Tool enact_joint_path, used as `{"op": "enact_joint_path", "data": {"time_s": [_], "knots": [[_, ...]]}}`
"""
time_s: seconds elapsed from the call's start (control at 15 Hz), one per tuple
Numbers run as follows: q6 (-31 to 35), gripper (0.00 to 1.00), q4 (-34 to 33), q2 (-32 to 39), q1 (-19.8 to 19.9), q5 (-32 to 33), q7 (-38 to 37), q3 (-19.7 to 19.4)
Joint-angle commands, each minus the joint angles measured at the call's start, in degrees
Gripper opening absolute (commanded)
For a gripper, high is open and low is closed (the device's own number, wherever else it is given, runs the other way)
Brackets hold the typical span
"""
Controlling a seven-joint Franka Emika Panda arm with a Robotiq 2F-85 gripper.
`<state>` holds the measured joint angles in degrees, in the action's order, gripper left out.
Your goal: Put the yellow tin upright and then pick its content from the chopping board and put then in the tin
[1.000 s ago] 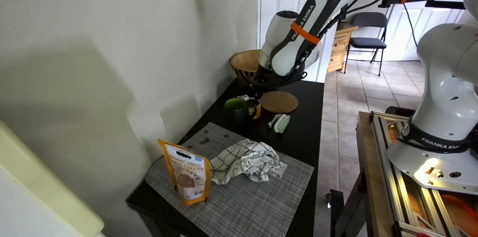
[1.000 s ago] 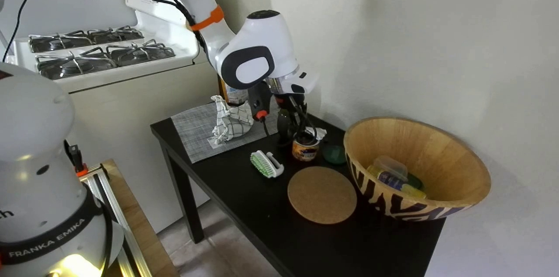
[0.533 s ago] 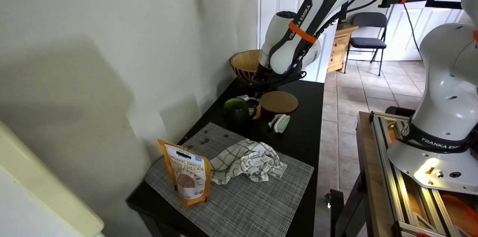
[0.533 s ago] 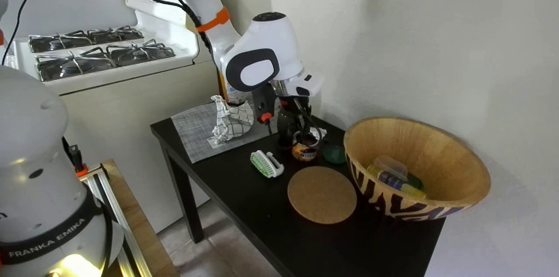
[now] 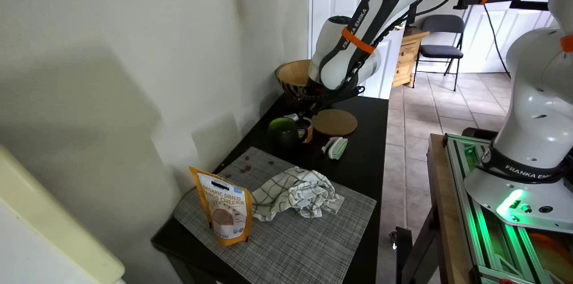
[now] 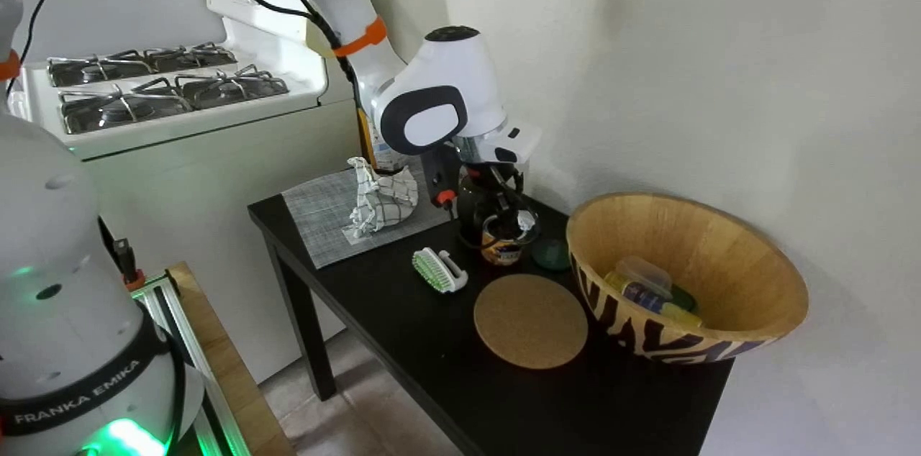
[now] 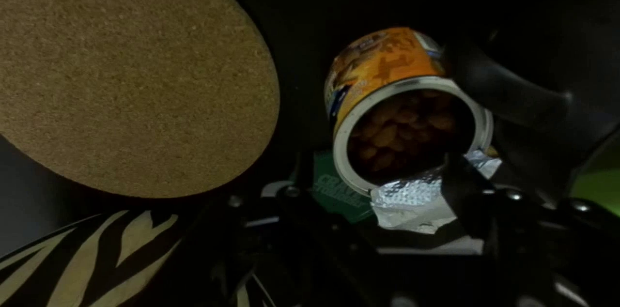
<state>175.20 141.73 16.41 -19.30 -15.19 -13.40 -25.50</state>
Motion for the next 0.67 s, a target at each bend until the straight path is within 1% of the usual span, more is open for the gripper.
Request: {"op": "enact_joint_path", "data": {"time_s": [0.0,0.07,0.2,0.33,0.4,0.47,0.53,0.6], "knots": [[-0.26,1.00,4.12,-4.90,-2.98,4.81,1.42,-4.91],[0.81,1.00,6.72,-8.27,-3.93,6.90,2.67,-6.64],[2.70,1.00,10.59,-12.63,-8.23,12.84,2.24,-12.99],[4.30,1.00,13.77,-17.86,-9.38,17.45,3.25,-15.69],[4.64,1.00,15.70,-21.78,-8.82,19.09,4.86,-15.53],[3.64,1.00,10.00,-13.04,-7.79,15.68,2.51,-13.65],[3.71,1.00,11.06,-15.05,-7.80,16.15,2.65,-13.93],[3.68,1.00,11.12,-15.48,-7.65,16.15,2.66,-13.93]]}}
